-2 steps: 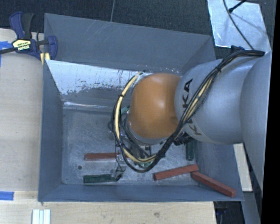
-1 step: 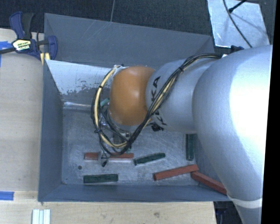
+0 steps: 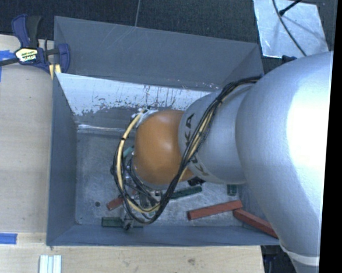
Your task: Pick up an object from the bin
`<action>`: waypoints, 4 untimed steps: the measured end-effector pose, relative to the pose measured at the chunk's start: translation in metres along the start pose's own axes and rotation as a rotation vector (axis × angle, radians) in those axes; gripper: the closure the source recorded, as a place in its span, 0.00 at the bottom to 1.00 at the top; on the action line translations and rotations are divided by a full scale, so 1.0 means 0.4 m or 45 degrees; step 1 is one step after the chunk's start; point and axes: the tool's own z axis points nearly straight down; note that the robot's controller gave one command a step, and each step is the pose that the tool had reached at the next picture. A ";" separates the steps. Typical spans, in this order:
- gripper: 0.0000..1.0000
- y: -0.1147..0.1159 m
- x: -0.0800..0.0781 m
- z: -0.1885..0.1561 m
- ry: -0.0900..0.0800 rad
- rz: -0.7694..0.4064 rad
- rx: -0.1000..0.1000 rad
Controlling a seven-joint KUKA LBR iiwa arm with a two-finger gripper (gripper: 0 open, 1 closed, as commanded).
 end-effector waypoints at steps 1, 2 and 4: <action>1.00 0.000 -0.007 -0.001 -0.007 0.005 -0.002; 1.00 0.062 -0.072 -0.315 -0.011 0.001 -0.004; 0.00 0.056 0.001 0.000 0.011 -0.098 0.003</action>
Offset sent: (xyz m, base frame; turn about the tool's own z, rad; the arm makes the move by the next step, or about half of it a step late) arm 0.0000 0.0000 0.0000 0.0000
